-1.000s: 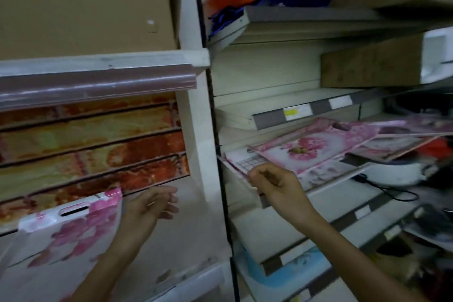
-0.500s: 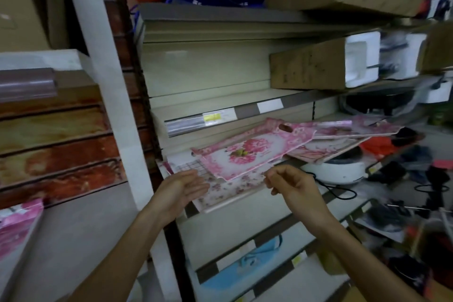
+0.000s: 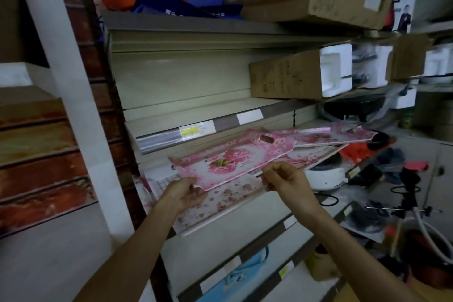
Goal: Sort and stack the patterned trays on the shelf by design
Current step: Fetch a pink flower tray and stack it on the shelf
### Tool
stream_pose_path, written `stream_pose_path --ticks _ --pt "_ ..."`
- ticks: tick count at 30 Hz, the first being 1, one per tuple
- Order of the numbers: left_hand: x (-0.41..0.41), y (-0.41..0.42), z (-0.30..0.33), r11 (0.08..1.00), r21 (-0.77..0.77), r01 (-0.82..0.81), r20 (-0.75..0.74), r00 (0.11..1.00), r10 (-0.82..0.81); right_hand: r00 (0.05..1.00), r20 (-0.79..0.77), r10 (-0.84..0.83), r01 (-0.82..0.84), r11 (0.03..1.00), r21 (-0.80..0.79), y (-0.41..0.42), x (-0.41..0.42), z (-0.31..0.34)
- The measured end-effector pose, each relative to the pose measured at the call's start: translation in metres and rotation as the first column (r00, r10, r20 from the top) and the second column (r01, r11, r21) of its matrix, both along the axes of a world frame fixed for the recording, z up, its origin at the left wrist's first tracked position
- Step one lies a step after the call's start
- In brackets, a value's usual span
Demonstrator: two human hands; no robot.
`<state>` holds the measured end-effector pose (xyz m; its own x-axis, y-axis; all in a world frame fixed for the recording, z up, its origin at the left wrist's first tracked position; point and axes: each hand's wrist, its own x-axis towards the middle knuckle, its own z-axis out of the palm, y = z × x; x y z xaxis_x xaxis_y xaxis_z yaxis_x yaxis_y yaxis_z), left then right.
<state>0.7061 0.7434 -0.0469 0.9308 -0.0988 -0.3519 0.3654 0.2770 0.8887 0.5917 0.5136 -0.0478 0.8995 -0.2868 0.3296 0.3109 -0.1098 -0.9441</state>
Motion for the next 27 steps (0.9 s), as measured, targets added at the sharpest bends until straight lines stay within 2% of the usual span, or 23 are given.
stream_pose_path --ticks 3,6,11,13,16,21,27 --pt "0.003 -0.004 0.010 0.999 0.045 -0.018 0.038 0.999 0.016 0.999 -0.043 -0.015 0.019 0.995 0.102 0.002 0.014 0.003" --pt "0.002 -0.009 0.023 1.000 0.028 0.006 0.088 0.996 -0.008 0.993 -0.121 0.010 0.018 0.972 0.234 0.002 0.033 0.006" --pt "-0.007 -0.016 0.037 0.999 0.003 0.040 0.157 0.987 -0.040 0.949 -0.296 0.104 0.063 0.860 0.506 0.000 0.064 0.011" --pt "-0.014 -0.013 0.039 0.998 -0.023 0.060 0.160 0.986 -0.056 0.939 -0.309 0.150 0.049 0.833 0.551 0.004 0.068 0.015" --pt "-0.029 -0.008 0.038 0.993 -0.069 0.099 0.145 0.985 -0.088 0.942 -0.244 0.232 -0.033 0.785 0.619 0.008 0.073 0.015" --pt "-0.056 -0.009 0.036 0.980 -0.140 0.144 0.153 0.981 -0.122 0.975 -0.188 0.120 0.053 0.692 0.720 0.000 0.069 0.017" --pt "-0.072 -0.010 0.031 0.972 -0.075 0.221 0.251 0.948 -0.197 0.991 -0.096 0.092 0.014 0.649 0.761 -0.013 0.041 0.006"
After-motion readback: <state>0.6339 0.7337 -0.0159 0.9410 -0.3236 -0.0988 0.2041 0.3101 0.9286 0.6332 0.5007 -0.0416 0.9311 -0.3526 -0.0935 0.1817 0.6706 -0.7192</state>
